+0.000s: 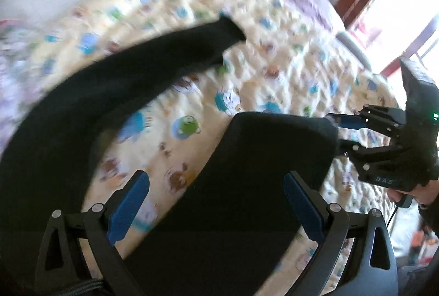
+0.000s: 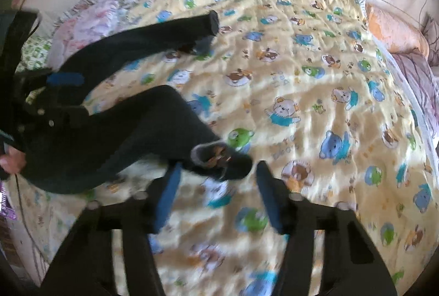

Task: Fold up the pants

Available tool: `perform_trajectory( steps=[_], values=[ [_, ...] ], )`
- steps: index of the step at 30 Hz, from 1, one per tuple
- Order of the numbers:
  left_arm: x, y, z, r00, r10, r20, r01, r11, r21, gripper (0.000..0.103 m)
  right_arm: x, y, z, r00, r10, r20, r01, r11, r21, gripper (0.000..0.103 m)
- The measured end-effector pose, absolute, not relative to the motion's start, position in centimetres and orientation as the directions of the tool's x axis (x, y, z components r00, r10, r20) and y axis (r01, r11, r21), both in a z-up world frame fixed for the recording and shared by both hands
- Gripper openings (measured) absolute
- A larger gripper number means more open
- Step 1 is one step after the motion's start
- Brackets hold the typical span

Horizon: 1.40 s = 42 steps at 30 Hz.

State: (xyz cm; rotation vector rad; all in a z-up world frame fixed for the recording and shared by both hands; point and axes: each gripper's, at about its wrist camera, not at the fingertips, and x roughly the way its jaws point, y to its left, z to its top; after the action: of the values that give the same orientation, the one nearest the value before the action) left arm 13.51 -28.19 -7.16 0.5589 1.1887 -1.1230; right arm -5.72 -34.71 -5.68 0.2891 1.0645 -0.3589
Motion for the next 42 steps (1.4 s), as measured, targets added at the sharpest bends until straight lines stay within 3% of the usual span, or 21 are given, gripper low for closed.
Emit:
perform_trajectory(
  steps=[1, 2, 3, 4, 6, 7, 11, 14, 15, 17, 18, 23, 27, 42],
  values=[
    [13.8, -28.8, -8.2, -0.076, -0.367, -0.927, 0.899, 0.377, -0.223, 0.098, -5.5, -35.1, -6.2, 0.428, -0.134, -0.894, 0.424, 0.903, 0.067, 0.032],
    [14.0, -29.4, -9.2, -0.115, -0.346, -0.931, 0.897, 0.366, -0.247, 0.091, -5.4, -35.5, -6.5, 0.429, -0.120, -0.895, 0.425, 0.902, 0.083, 0.021],
    [14.0, -29.9, -9.8, -0.143, -0.334, -0.932, 0.897, 0.355, -0.264, 0.073, -5.4, -36.0, -6.7, 0.441, -0.099, -0.892, 0.425, 0.898, 0.111, 0.005],
    [13.8, -30.2, -10.0, -0.163, -0.334, -0.929, 0.898, 0.339, -0.280, 0.064, -5.4, -36.1, -6.4, 0.449, -0.108, -0.887, 0.428, 0.897, 0.108, 0.005],
    [13.3, -30.9, -9.2, -0.204, -0.357, -0.912, 0.898, 0.303, -0.319, 0.025, -5.7, -36.4, -4.8, 0.494, -0.149, -0.857, 0.423, 0.902, 0.086, 0.005],
    [13.1, -31.2, -8.4, -0.243, -0.379, -0.893, 0.887, 0.286, -0.363, 0.024, -6.0, -36.7, -3.3, 0.532, -0.175, -0.829, 0.419, 0.904, 0.079, 0.004],
    [12.0, -31.9, -6.2, -0.262, -0.437, -0.860, 0.886, 0.244, -0.394, 0.024, -6.7, -36.5, 1.1, 0.618, -0.218, -0.755, 0.362, 0.932, 0.028, 0.004],
    [11.7, -31.8, -7.6, -0.276, -0.409, -0.870, 0.871, 0.276, -0.406, 0.029, -7.1, -36.8, 0.1, 0.570, -0.178, -0.802, 0.356, 0.934, 0.046, 0.004],
    [11.8, -31.6, -8.2, -0.266, -0.390, -0.881, 0.872, 0.293, -0.393, 0.038, -7.3, -37.1, -1.0, 0.522, -0.171, -0.835, 0.375, 0.926, 0.046, 0.014],
    [12.3, -30.8, -8.4, -0.222, -0.383, -0.897, 0.867, 0.343, -0.361, 0.055, -7.7, -37.9, -3.5, 0.394, -0.229, -0.890, 0.473, 0.881, -0.017, 0.042],
    [12.6, -30.3, -8.1, -0.206, -0.402, -0.892, 0.860, 0.360, -0.361, 0.056, -8.4, -38.4, -4.3, 0.352, -0.237, -0.905, 0.510, 0.860, -0.027, 0.057],
    [15.5, -26.9, -4.6, -0.091, -0.491, -0.867, 0.848, 0.418, -0.326, 0.065, -10.5, -40.6, -3.2, 0.454, -0.164, -0.876, 0.571, 0.808, 0.144, 0.057],
    [18.9, -25.0, -3.2, -0.028, -0.490, -0.871, 0.838, 0.463, -0.287, 0.066, -5.7, -40.6, -1.7, 0.528, -0.092, -0.844, 0.503, 0.835, 0.224, 0.057],
    [28.5, -19.9, -1.9, 0.173, -0.444, -0.879, 0.814, 0.567, -0.126, 0.070, 9.8, -38.3, -1.0, 0.532, 0.012, -0.847, 0.327, 0.920, 0.218, 0.057]
  ],
)
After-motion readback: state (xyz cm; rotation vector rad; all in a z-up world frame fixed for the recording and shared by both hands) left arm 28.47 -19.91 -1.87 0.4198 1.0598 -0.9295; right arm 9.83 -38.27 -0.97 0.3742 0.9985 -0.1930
